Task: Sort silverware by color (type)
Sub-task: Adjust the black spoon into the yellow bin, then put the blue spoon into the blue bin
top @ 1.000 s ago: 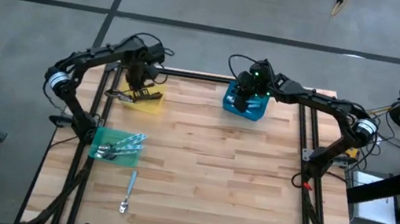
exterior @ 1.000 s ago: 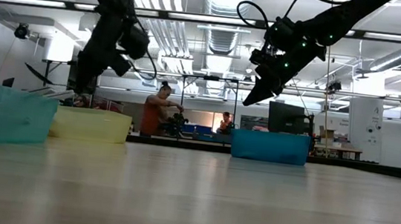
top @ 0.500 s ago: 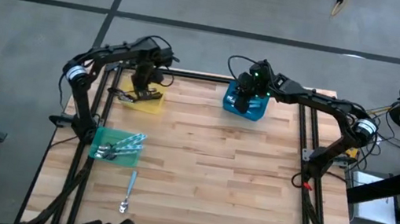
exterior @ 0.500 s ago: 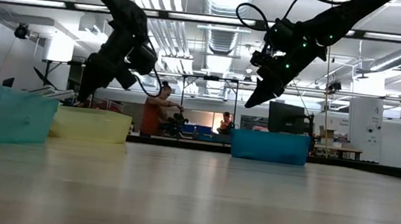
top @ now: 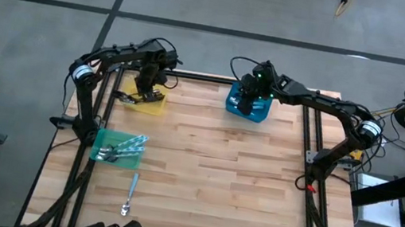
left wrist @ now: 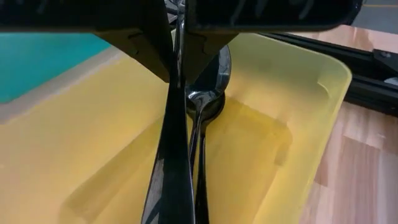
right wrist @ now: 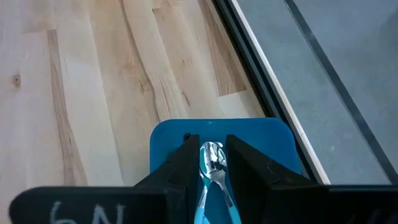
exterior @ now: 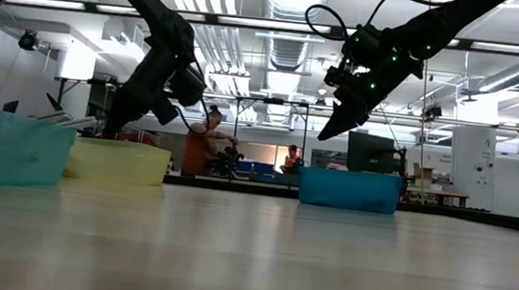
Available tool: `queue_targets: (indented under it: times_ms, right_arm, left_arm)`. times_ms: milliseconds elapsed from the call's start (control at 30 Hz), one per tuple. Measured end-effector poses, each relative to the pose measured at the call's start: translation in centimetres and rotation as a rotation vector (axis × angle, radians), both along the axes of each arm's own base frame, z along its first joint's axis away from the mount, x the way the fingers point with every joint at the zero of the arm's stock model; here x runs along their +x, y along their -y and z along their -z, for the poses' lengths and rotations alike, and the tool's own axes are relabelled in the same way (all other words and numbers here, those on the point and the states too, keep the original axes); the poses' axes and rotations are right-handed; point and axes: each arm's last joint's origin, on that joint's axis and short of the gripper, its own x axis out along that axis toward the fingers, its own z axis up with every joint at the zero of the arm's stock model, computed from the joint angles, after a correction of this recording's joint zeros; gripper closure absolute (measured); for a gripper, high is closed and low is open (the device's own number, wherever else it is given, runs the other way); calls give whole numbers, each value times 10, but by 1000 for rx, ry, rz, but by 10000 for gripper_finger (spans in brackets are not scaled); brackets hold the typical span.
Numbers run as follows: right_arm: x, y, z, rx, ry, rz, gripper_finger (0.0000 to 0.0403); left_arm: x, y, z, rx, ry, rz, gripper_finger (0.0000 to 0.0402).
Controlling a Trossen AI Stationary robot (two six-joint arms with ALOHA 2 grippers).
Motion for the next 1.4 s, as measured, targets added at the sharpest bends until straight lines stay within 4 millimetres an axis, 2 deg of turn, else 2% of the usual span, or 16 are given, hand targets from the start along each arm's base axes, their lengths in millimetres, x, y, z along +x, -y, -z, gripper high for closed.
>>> queue_targets:
  times_ms: [300,733,967,1233,1400]
  right_arm:
    - [0,0,0,2,-5,-1,328]
    - [0,0,0,2,-5,-1,334]
    - [-1,0,1,5,-10,-2,324]
    - [-1,-1,2,15,-23,-2,329]
    - [-2,-1,2,20,-28,-1,329]
  left_arm:
    - [5,-5,15,-12,-12,-1,398]
    - [10,-10,18,40,43,9,398]
    - [12,-11,18,56,57,5,397]
    - [12,-11,18,56,57,5,366]
    - [12,-11,18,56,56,5,360]
